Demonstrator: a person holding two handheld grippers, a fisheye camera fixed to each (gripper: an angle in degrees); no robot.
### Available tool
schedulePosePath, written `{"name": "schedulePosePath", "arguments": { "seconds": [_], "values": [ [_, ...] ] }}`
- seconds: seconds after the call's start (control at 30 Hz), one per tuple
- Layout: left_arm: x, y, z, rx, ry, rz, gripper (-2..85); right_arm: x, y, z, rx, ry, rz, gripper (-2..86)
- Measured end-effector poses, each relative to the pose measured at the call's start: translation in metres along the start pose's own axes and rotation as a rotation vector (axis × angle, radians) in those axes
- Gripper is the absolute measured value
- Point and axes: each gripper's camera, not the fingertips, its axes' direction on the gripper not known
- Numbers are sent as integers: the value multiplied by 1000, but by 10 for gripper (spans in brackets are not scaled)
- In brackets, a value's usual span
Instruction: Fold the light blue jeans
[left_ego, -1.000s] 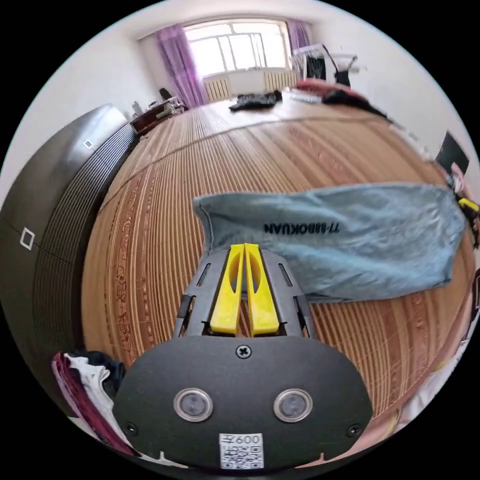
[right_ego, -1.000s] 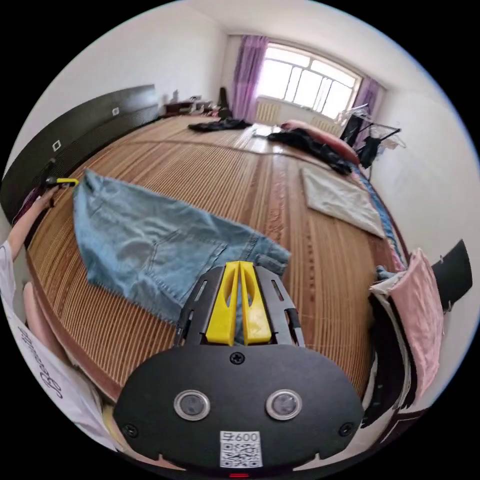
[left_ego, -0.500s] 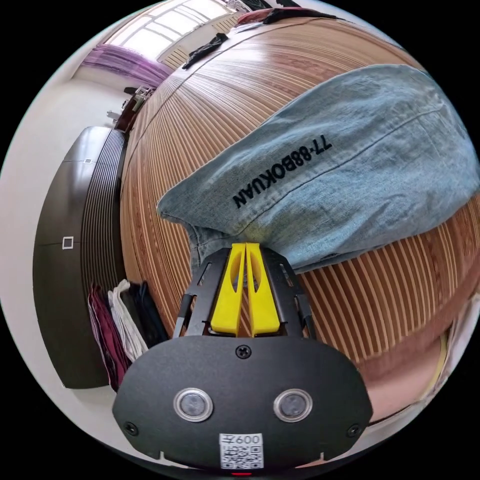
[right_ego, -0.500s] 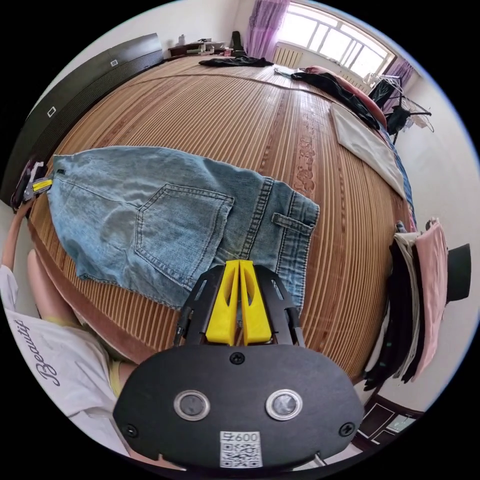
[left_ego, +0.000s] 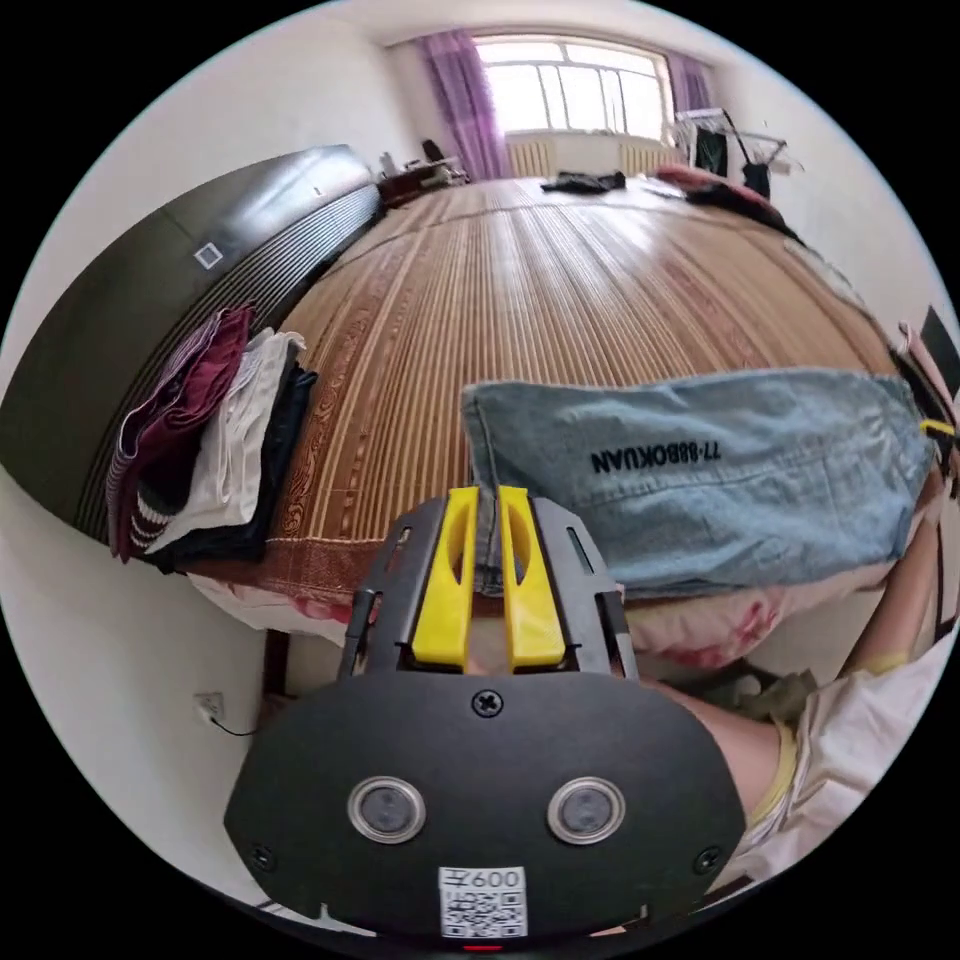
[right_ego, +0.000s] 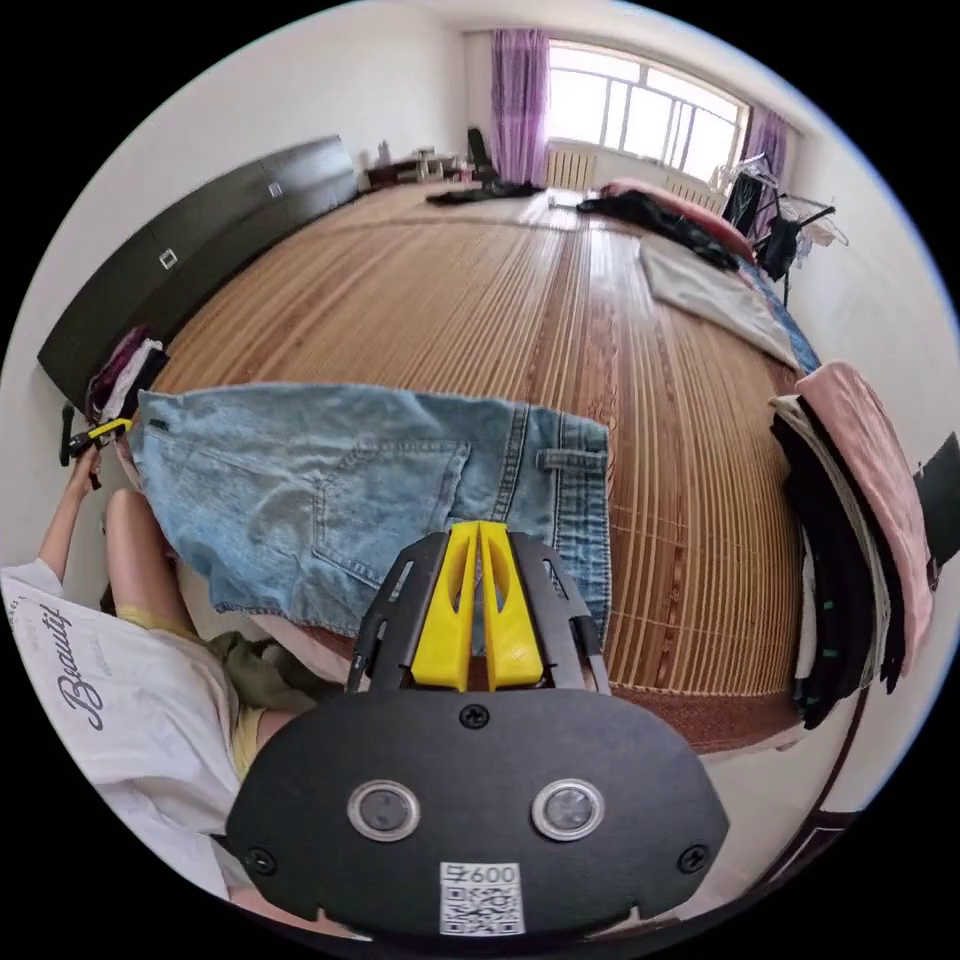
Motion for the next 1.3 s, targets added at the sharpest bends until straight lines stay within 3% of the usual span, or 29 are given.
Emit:
{"name": "schedulePosePath", "arguments": {
  "seconds": [0.13,0.23,0.4,0.53,0.77,1.0,1.17,1.3],
  "values": [
    [-77,0,-19,64,114,-148,112,69,-8,10,29,66,113,74],
    [-120,5,-10,14,190,-228,118,114,-12,43,-18,-5,163,120],
    [-166,35,-23,14,245,-308,111,150,5,80,-17,32,178,50],
    [-183,58,-59,33,236,-217,83,165,15,94,3,165,98,17],
    [-210,77,-113,29,257,-177,74,248,1,128,-48,56,207,84],
    [-233,80,-171,61,159,-96,32,286,5,146,-49,71,188,44],
    [-294,98,-236,126,293,-188,23,302,19,144,32,131,198,14],
    [-324,108,-216,33,362,-254,28,317,22,157,59,158,224,16]
  ]
}}
